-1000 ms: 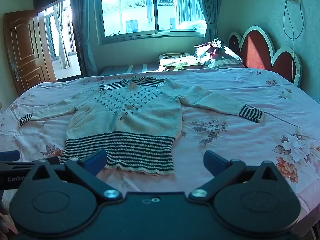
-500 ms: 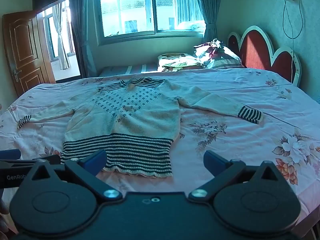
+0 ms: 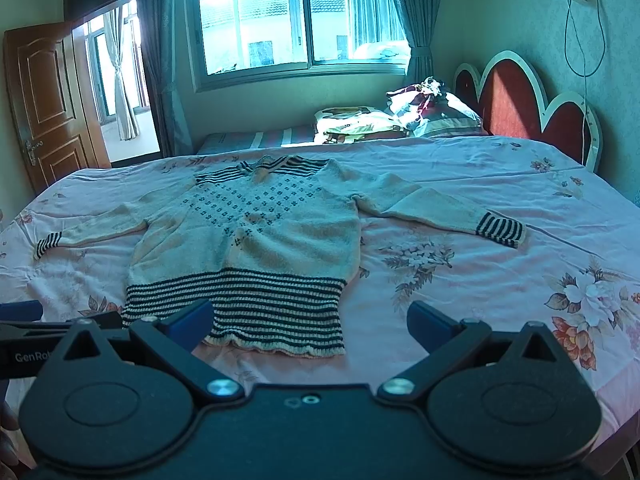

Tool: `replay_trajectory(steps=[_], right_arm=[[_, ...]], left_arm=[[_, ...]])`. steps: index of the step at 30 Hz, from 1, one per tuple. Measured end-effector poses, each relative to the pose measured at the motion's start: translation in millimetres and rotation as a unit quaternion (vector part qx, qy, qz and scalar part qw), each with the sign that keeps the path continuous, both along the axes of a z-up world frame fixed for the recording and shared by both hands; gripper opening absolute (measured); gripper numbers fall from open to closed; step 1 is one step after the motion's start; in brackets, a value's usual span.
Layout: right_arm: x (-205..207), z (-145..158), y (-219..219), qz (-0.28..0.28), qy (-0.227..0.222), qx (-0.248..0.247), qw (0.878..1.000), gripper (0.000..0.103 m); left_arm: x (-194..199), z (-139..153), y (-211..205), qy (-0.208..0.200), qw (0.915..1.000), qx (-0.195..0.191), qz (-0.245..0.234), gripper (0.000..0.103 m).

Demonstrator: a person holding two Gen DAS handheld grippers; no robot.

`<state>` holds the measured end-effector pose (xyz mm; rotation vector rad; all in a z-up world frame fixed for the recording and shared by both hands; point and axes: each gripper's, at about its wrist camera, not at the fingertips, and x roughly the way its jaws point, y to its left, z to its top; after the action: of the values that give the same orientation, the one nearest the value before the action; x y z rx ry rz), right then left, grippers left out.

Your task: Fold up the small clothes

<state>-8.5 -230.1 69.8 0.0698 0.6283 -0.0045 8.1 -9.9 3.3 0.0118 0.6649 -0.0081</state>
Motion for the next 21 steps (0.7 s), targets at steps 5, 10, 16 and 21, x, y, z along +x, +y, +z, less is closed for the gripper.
replay_trajectory(steps=[5, 10, 16, 21], right_arm=[[0.1, 0.3, 0.0, 0.0, 0.0, 0.0, 1.0, 0.102], [0.1, 0.6, 0.1, 0.001, 0.0, 0.001, 1.0, 0.102], [0.5, 2.9, -0.3, 0.002, 0.0, 0.003, 1.0, 0.102], [1.3, 2.9, 0.1, 0.0, 0.0, 0.003, 1.0, 0.102]], left_arm=[[0.2, 0.3, 0.7, -0.004, 1.0, 0.0, 0.004, 0.103], [0.2, 0.2, 2.0, -0.004, 1.0, 0.0, 0.005, 0.103], [0.0, -0.2, 1.9, -0.003, 1.0, -0.001, 0.005, 0.103], [-0.4, -0.1, 1.3, -0.003, 1.0, -0.002, 0.004, 0.103]])
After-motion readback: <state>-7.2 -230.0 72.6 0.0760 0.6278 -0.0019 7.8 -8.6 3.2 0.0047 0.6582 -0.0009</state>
